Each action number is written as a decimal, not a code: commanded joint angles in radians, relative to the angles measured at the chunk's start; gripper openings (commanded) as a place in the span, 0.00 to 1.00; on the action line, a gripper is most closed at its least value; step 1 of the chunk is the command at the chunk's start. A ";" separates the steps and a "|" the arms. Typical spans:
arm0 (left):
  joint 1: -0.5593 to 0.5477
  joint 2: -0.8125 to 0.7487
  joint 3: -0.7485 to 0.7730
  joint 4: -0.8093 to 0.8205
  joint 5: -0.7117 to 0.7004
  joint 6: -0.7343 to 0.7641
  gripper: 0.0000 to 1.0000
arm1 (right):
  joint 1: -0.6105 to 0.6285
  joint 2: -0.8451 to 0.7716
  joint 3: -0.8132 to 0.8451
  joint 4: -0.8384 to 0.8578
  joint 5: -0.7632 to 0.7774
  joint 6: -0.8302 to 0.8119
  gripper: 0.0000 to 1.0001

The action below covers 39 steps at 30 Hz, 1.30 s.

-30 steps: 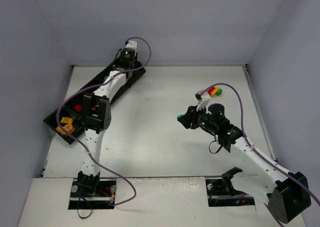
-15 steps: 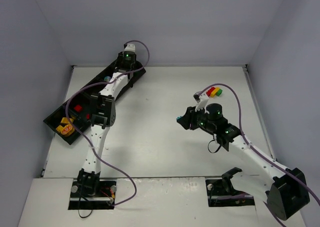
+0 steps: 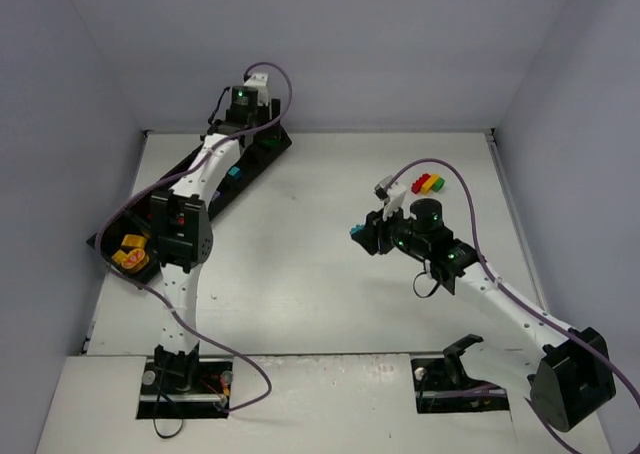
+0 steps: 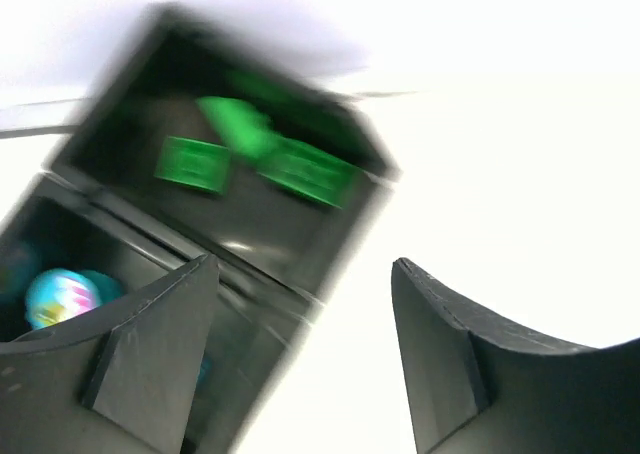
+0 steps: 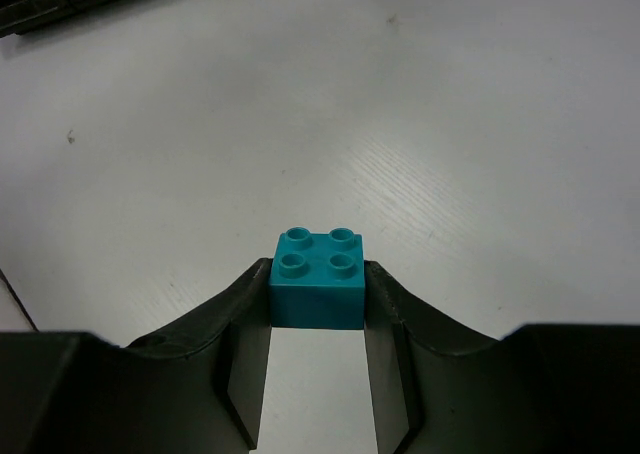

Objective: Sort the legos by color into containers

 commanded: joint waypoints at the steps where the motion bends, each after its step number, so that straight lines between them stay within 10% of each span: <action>1: -0.044 -0.255 -0.025 -0.105 0.348 -0.094 0.64 | 0.002 -0.034 0.055 0.112 -0.056 -0.160 0.08; 11: -0.087 -0.619 -0.393 -0.068 0.925 -0.463 0.69 | 0.005 -0.115 0.056 0.157 -0.111 -0.320 0.08; 25: -0.287 -0.612 -0.336 -0.446 0.936 -0.254 0.71 | 0.014 -0.181 0.055 0.117 -0.171 -0.312 0.10; 39: -0.408 -0.575 -0.352 -0.309 0.858 -0.356 0.71 | 0.051 -0.164 0.059 0.102 -0.154 -0.308 0.10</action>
